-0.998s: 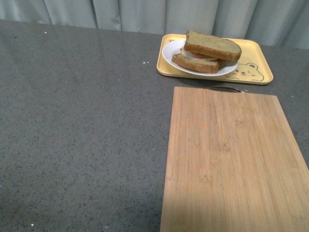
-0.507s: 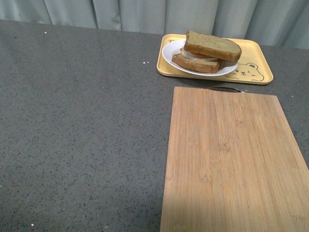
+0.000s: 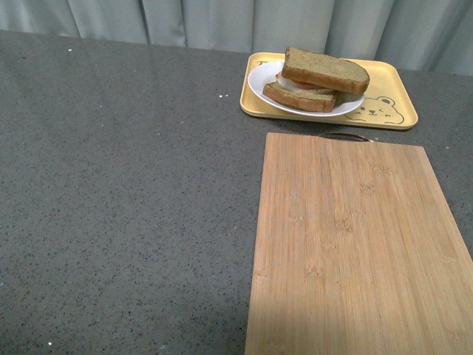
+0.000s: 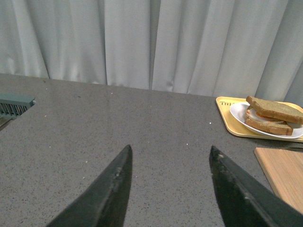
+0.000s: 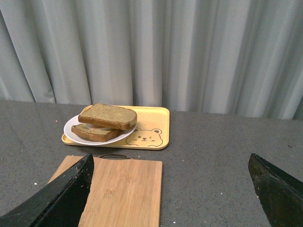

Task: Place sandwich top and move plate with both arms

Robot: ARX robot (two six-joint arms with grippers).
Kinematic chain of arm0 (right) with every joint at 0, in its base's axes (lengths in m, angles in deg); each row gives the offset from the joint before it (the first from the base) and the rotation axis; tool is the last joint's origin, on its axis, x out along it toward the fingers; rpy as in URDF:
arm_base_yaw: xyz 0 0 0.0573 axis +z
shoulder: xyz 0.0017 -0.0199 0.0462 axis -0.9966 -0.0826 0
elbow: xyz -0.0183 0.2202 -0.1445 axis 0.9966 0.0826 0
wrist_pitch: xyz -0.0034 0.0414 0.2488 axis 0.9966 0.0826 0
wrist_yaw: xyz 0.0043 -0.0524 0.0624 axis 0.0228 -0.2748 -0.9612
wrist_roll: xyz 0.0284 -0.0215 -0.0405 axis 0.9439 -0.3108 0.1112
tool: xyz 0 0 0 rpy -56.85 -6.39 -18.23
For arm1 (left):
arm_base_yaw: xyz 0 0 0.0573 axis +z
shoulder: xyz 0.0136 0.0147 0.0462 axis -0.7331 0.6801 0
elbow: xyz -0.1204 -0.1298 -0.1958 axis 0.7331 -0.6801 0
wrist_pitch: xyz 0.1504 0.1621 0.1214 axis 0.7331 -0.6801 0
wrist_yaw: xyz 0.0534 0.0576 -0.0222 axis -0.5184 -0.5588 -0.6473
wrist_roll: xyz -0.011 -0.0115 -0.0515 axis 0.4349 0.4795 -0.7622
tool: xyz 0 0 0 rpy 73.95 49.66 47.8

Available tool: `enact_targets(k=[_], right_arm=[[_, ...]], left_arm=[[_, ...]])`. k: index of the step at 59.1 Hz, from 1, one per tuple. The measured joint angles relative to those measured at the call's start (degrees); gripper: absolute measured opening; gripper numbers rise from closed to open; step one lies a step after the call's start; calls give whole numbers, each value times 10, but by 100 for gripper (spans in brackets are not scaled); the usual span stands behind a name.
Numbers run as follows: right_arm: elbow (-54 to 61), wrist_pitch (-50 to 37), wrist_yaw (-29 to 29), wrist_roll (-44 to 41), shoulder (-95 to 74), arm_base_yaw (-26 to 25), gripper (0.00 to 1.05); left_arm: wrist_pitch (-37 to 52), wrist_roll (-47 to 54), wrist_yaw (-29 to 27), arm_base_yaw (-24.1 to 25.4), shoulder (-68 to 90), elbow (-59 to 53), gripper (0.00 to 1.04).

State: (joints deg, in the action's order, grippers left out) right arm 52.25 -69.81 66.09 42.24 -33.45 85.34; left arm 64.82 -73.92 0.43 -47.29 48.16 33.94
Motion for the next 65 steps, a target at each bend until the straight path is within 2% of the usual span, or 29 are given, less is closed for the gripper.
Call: enact_targets(k=[12,16,20,65], right_arm=[[0,0,0,0,0,0,95],[0,0,0,0,0,0,95],[0,0,0,0,0,0,95],[0,0,0,0,0,0,95]], left_arm=[[0,0,0,0,0,0,93],[0,0,0,0,0,0,100],[0,0,0,0,0,0,98],[0,0,0,0,0,0,98]])
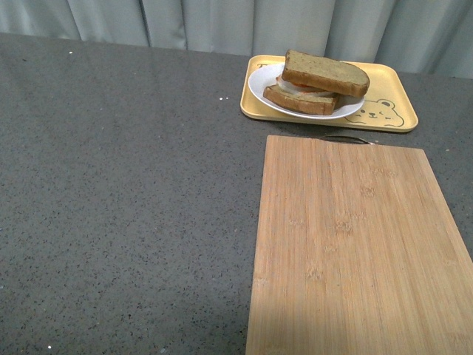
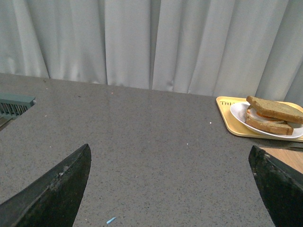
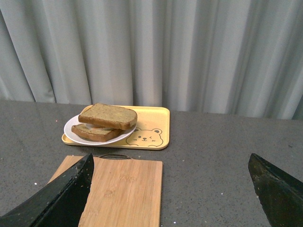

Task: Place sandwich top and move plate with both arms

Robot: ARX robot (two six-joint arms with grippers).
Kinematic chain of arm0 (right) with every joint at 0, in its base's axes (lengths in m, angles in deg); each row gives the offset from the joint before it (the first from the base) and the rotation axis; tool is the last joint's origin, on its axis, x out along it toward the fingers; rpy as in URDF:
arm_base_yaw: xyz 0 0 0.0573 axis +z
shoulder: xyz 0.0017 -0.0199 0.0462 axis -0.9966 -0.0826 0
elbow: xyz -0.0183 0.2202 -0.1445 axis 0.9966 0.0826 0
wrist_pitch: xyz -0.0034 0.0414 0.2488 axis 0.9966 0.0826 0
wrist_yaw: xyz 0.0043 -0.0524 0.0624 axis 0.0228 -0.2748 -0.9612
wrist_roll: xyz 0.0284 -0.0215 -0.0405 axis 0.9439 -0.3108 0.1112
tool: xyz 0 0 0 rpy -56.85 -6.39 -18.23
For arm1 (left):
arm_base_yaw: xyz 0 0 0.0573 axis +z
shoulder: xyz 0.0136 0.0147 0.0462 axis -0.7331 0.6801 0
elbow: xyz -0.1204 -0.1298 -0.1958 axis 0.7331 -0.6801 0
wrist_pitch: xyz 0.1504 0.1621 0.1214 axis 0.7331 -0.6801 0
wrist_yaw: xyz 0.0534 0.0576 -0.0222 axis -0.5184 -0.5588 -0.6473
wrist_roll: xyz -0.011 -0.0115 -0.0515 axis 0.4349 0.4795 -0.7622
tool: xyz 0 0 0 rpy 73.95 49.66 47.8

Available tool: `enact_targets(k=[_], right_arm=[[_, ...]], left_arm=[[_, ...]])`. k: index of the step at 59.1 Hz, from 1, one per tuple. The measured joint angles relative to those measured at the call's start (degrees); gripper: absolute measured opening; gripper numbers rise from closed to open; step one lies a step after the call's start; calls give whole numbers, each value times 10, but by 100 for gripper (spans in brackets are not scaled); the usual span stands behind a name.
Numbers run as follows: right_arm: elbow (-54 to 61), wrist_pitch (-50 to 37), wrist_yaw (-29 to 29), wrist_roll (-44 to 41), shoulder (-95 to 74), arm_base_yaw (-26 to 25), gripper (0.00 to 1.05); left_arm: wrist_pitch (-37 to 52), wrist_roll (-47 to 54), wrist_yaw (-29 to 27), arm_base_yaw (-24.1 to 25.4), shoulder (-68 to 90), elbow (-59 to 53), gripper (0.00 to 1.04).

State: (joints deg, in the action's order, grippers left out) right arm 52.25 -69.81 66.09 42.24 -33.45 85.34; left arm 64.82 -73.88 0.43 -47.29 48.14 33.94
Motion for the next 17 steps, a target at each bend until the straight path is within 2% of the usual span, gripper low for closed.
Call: enact_targets(k=[17], right_arm=[[0,0,0,0,0,0,95]], left_arm=[[0,0,0,0,0,0,98]])
